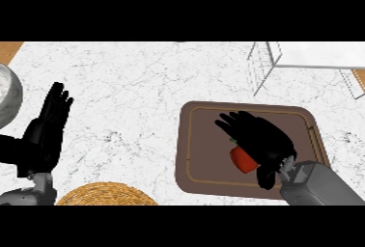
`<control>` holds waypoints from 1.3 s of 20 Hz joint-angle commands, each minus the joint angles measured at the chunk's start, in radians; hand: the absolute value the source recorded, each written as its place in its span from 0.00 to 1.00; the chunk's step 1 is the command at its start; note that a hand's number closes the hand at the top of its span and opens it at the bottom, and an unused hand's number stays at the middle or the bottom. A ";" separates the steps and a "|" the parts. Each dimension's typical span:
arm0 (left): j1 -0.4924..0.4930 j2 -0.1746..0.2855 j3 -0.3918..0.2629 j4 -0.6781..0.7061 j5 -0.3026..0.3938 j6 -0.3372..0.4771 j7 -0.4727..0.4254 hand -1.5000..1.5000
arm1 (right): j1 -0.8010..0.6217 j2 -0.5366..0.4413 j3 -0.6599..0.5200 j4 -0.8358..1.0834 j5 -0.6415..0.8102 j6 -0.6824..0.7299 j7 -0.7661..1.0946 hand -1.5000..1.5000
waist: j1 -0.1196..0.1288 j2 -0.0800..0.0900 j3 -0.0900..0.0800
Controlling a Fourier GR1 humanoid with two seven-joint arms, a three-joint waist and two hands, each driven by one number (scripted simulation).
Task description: Pick the bell pepper from the tray and place it in the tiered shelf
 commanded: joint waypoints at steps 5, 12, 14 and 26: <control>-0.001 -0.049 -0.009 -0.063 -0.046 0.008 0.051 0.50 | 0.049 0.069 -0.038 0.052 0.102 -0.035 -0.109 0.00 | 0.001 -0.001 0.000; 0.019 -0.033 0.053 -0.044 -0.022 -0.068 0.017 0.50 | 0.074 0.125 -0.046 0.145 0.196 -0.029 -0.156 0.00 | 0.000 0.000 0.000; -0.023 -0.032 0.041 -0.087 -0.048 -0.037 0.111 0.50 | 0.106 0.133 -0.023 0.113 0.220 -0.008 -0.124 1.00 | -0.002 -0.001 0.000; -0.017 -0.069 0.059 0.034 -0.067 -0.049 -0.023 0.50 | 0.110 0.102 -0.217 0.230 0.277 -0.193 -0.169 1.00 | -0.023 0.001 0.000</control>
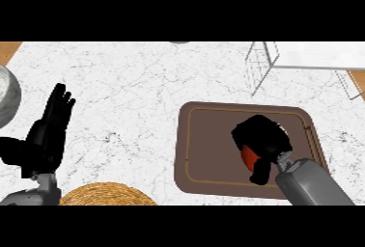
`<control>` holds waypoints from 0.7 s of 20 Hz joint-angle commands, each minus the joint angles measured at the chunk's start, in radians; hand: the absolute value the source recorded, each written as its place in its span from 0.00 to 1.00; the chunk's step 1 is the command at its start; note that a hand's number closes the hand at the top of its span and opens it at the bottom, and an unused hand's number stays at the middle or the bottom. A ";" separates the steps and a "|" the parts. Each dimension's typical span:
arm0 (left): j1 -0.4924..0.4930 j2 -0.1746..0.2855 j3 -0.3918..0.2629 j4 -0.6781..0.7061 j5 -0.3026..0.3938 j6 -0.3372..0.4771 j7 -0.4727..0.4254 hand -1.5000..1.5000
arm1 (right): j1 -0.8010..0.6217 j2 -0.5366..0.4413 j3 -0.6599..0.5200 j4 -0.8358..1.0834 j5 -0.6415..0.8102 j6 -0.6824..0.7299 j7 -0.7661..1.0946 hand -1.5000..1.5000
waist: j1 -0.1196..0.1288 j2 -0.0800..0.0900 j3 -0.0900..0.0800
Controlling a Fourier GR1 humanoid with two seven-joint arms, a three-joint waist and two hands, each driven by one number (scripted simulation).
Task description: Pick the bell pepper from the tray and place it in the tiered shelf
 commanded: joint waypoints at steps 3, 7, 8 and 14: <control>-0.014 0.000 0.013 -0.023 -0.001 0.020 0.033 0.50 | 0.114 0.022 -0.282 0.108 -0.052 -0.091 0.229 1.00 | -0.033 0.012 0.013; 0.054 0.020 0.009 -0.091 0.021 -0.028 0.028 0.50 | 0.104 0.064 -0.380 0.041 -0.150 -0.058 0.260 1.00 | 0.004 0.007 0.011; 0.038 0.009 0.013 -0.043 0.011 -0.020 -0.003 0.50 | 0.117 0.038 -0.420 0.033 -0.180 -0.069 0.224 1.00 | -0.002 0.009 0.010; 0.027 -0.008 -0.008 -0.075 -0.025 0.012 0.064 0.50 | 0.092 0.150 -0.421 -0.309 -0.248 0.055 0.426 1.00 | -0.007 0.004 0.009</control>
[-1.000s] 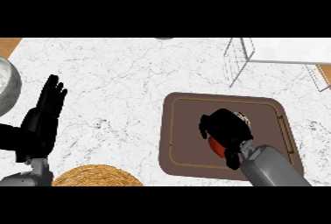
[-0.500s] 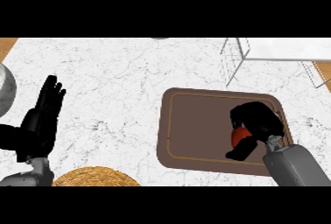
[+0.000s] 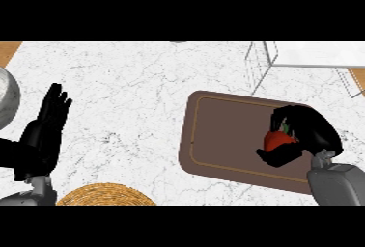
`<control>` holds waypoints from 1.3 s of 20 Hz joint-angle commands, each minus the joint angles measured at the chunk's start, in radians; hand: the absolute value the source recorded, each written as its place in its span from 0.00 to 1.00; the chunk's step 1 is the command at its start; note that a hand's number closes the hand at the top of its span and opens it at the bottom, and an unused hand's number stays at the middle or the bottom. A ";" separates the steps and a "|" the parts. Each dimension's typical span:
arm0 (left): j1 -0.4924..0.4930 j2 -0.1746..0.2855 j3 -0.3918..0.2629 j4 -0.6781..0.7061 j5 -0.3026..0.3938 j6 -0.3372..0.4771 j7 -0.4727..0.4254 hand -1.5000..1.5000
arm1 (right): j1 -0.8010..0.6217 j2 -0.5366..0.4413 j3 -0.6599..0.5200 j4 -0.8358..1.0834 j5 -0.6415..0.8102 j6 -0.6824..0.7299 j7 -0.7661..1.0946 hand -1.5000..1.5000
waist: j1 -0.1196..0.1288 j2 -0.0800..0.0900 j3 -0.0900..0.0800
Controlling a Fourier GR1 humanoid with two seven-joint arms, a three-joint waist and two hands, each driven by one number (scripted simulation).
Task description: Pick the bell pepper from the tray and place it in the tiered shelf
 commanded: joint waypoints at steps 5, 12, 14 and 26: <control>0.024 -0.023 -0.007 0.014 -0.019 0.013 -0.038 0.50 | -0.146 0.131 -0.207 -0.316 -0.186 0.023 0.242 1.00 | -0.006 -0.003 -0.001; 0.023 0.000 0.026 0.044 0.014 -0.040 -0.065 0.50 | -0.243 0.012 -0.366 -0.420 -0.215 0.070 0.405 1.00 | 0.006 0.002 0.000; -0.014 0.003 0.025 0.033 0.006 -0.028 -0.017 0.50 | -0.300 -0.064 -0.419 -0.417 -0.238 0.112 0.422 1.00 | 0.005 0.002 0.000; -0.065 -0.011 0.040 0.068 -0.004 -0.042 -0.009 0.50 | -0.419 -0.164 -0.456 0.006 -0.175 -0.170 0.222 1.00 | 0.019 0.007 0.001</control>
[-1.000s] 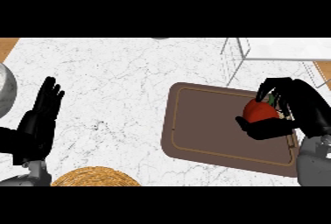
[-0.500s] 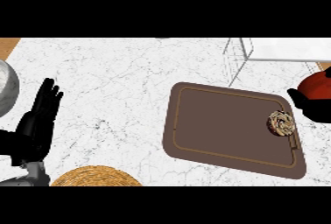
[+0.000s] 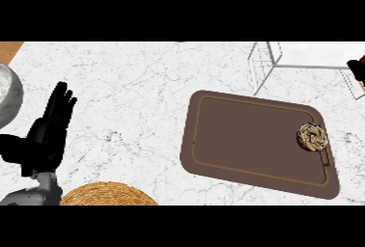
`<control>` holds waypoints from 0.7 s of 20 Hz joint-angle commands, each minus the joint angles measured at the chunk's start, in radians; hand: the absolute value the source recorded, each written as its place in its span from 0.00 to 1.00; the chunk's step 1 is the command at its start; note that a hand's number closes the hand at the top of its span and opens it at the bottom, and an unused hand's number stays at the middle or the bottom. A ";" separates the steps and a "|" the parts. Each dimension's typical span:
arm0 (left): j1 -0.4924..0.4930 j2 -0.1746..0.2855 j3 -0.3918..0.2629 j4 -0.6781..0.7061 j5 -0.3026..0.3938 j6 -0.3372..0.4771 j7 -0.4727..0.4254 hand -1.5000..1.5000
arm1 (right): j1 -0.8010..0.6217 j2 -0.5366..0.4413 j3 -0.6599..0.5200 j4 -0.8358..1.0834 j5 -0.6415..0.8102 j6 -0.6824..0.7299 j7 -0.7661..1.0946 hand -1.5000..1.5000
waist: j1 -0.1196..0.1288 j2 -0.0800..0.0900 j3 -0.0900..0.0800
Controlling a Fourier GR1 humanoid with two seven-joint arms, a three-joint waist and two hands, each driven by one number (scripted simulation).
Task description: Pick the bell pepper from the tray and place it in the tiered shelf
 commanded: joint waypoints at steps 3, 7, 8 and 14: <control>0.002 0.020 0.032 0.013 0.030 -0.044 -0.017 0.50 | -0.086 -0.031 0.008 0.290 0.058 -0.186 -0.137 1.00 | 0.009 0.003 0.000; -0.037 -0.010 0.014 0.018 -0.004 -0.005 0.012 0.50 | -0.132 -0.083 -0.020 0.452 0.028 -0.244 -0.239 1.00 | 0.005 0.002 0.000; 0.050 -0.044 -0.029 -0.031 -0.038 0.009 -0.032 0.50 | -0.114 -0.050 0.007 0.459 0.056 -0.295 -0.257 1.00 | 0.008 0.001 0.000; 0.026 -0.041 0.003 0.041 -0.024 -0.006 -0.088 0.50 | -0.226 -0.077 -0.020 0.756 0.062 -0.470 -0.426 1.00 | 0.012 0.004 0.000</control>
